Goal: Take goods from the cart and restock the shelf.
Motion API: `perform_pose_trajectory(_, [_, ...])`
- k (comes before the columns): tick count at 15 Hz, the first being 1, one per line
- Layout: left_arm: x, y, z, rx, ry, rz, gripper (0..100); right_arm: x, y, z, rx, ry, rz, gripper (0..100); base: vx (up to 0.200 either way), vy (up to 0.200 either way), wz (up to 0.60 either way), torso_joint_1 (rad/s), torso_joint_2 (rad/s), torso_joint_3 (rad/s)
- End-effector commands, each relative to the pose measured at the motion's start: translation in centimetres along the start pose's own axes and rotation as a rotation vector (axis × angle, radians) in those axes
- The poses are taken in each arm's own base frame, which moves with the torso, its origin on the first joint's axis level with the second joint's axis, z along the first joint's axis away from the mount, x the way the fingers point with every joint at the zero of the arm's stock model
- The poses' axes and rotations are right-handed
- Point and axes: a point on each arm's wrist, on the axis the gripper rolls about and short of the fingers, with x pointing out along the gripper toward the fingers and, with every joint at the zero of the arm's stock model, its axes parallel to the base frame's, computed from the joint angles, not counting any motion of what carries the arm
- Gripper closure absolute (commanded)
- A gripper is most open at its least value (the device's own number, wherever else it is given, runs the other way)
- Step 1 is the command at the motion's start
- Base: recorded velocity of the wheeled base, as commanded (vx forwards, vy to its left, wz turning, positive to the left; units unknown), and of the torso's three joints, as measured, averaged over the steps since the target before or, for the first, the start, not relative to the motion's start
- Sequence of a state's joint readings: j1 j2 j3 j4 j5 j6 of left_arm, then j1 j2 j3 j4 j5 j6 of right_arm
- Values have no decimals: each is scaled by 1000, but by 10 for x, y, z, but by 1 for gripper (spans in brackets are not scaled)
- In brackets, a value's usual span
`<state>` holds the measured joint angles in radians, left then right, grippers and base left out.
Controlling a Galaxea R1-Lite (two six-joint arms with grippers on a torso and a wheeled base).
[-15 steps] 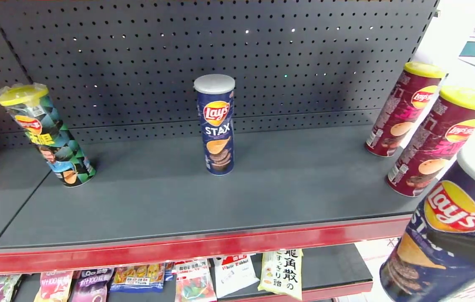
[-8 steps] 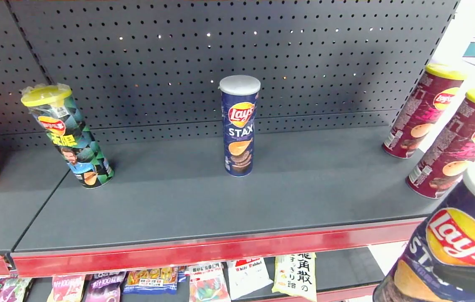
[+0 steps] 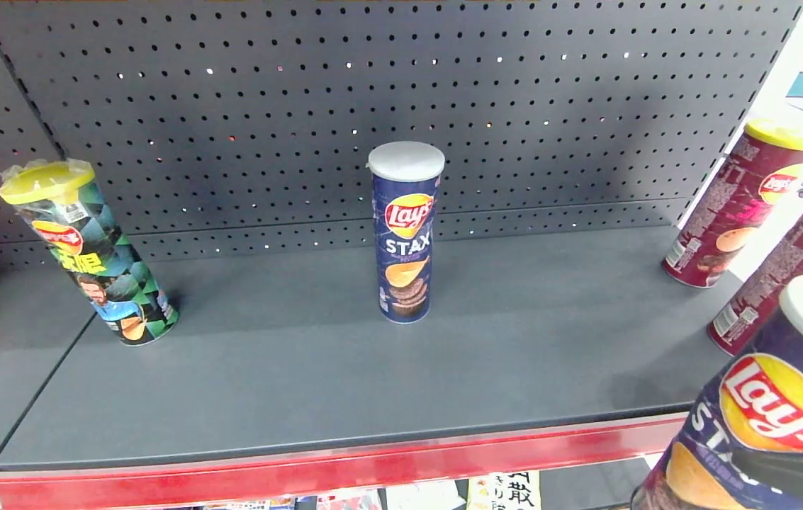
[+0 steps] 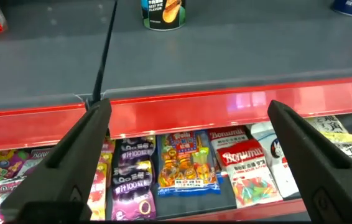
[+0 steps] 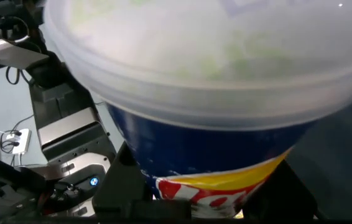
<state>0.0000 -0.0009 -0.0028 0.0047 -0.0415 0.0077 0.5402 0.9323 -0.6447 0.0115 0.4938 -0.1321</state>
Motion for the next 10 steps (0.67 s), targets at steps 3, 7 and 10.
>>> perform_pose_trajectory(3, [0,0,0,-2,0,0,0,-1,0,0,3,-3,0,100,0,0,0,0,0,0])
perform_pose_trajectory(7, [0,0,0,0,2,-1,0,-3,2,-6,8,6,-4,100,0,0,0,0,0,0])
perform_pose_trajectory(10, [-3,0,17,27,-56,-10,0,-3,2,-8,10,10,-6,100,0,0,0,0,0,0])
